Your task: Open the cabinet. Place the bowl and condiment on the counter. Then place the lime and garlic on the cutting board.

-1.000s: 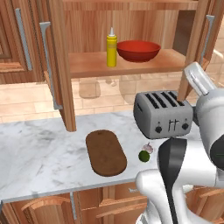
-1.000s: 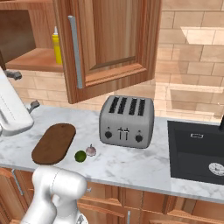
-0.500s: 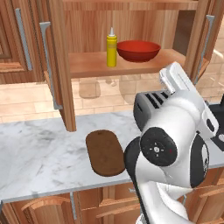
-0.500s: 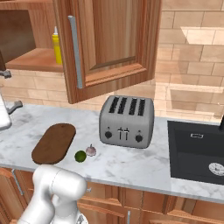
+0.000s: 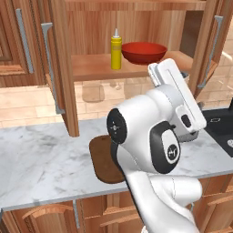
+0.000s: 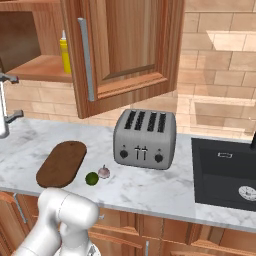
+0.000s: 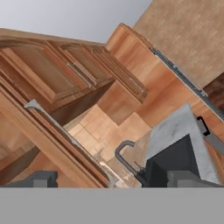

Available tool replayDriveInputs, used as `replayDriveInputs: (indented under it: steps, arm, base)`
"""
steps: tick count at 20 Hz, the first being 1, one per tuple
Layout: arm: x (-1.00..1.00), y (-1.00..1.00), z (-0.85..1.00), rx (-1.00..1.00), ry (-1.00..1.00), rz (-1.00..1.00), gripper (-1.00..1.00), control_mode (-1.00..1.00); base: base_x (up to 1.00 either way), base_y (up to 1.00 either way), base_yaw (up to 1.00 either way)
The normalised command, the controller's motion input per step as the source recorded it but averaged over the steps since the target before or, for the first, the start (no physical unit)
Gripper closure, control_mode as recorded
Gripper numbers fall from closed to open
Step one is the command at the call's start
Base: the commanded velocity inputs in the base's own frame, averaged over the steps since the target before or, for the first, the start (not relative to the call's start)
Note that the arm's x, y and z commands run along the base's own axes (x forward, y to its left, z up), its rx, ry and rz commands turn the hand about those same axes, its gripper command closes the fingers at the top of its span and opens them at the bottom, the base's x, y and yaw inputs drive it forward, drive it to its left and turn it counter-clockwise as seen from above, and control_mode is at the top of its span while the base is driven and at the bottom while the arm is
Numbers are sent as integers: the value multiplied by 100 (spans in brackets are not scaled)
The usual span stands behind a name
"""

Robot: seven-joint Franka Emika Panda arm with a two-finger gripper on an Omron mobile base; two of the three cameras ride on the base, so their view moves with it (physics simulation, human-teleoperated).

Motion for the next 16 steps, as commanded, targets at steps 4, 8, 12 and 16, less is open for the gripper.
replayDriveInputs:
  steps: [4,8,12,16]
  arm:
    - [49,0,0,2,0,-8,-100,-100]
    - [36,0,0,1,0,-6,-100,-100]
    - [21,0,0,0,0,-5,-100,-100]
    - [12,-2,0,2,0,-2,-100,-100]
  base:
    - [0,0,0]
    - [0,0,0]
    - [0,0,0]
    - [0,0,0]
